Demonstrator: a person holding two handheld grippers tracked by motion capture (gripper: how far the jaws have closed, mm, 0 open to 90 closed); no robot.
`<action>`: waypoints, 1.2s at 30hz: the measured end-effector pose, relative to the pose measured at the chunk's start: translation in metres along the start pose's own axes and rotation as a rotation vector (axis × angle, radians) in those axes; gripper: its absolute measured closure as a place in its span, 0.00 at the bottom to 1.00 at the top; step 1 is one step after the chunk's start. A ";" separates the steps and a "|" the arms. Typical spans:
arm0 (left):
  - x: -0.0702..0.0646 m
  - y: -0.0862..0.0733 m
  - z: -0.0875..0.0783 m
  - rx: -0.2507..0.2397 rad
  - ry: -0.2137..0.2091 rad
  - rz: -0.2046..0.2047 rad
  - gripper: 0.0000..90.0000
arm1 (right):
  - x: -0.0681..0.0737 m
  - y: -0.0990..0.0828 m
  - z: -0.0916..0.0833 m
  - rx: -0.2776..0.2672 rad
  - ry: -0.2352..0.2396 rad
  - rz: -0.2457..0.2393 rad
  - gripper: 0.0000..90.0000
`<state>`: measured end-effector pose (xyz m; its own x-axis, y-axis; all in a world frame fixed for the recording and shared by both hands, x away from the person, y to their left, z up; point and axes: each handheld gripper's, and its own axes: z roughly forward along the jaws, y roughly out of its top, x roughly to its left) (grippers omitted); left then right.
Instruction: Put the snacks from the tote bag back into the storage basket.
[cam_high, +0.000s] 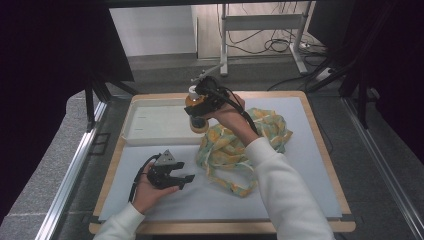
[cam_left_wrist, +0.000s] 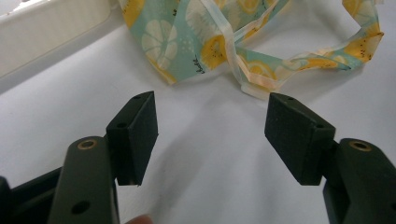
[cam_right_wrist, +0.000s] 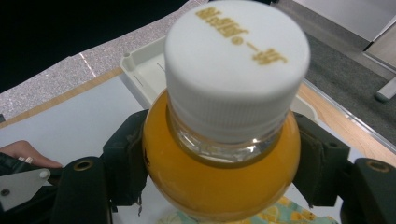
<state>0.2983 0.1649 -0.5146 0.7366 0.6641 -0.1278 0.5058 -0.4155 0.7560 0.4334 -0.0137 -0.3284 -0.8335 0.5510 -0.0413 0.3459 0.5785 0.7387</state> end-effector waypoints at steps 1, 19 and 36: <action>0.000 0.000 0.000 0.000 0.000 0.000 0.39 | 0.000 0.000 0.001 0.000 0.001 -0.001 0.33; 0.001 0.000 -0.001 0.002 -0.003 0.005 0.39 | -0.002 0.002 0.032 0.025 0.004 0.025 0.33; 0.000 0.001 -0.002 -0.004 -0.006 0.011 0.39 | -0.014 -0.012 0.080 0.079 -0.022 0.072 0.33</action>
<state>0.2979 0.1662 -0.5129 0.7449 0.6557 -0.1230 0.4957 -0.4206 0.7598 0.4759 0.0201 -0.3905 -0.7958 0.6055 -0.0050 0.4385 0.5819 0.6849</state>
